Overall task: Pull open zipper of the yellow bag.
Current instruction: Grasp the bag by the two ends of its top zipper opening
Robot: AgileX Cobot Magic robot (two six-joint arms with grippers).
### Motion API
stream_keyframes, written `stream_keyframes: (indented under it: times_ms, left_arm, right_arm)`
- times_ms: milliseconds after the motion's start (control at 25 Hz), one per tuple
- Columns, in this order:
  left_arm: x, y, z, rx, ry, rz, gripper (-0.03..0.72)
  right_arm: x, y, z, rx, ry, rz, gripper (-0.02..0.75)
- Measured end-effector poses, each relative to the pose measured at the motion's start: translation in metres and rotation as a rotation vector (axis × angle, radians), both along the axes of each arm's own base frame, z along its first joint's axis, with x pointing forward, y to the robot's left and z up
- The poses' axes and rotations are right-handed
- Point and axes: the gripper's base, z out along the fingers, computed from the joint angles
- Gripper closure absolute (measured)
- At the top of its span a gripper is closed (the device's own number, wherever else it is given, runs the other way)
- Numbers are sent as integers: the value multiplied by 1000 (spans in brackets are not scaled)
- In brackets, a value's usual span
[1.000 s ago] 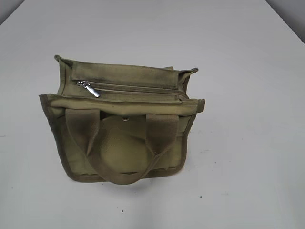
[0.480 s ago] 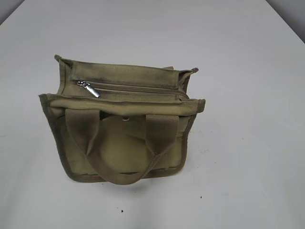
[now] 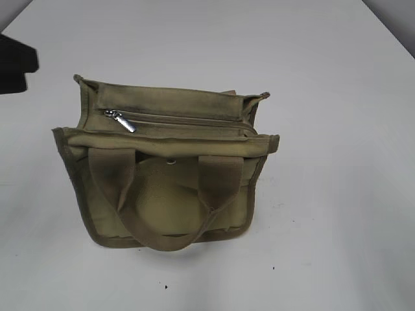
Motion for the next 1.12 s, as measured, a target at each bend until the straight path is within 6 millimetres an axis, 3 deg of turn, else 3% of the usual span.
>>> stream_keyframes:
  times_ms: [120,360,600,720,960,1120]
  left_arm:
    - [33,-6,-13,-42,116,-64,379]
    - [67,-14,-39,-41,237,-115,379]
    - [76,-38,-50,-8,227,-144,379]
    - [79,-46,-54,10,204,-129,379]
    - [84,-48,-62,45,202,-121,379]
    - [79,-47,-60,75,197,-154,379]
  right_arm:
    - [24,8,6,6,-1,69,293]
    - [77,27,14,22,11,240,293]
    - [133,42,13,44,13,350,293]
    - [151,59,17,19,-6,435,293]
    - [172,114,21,-93,-50,637,293]
    - [177,139,17,-143,-50,719,293]
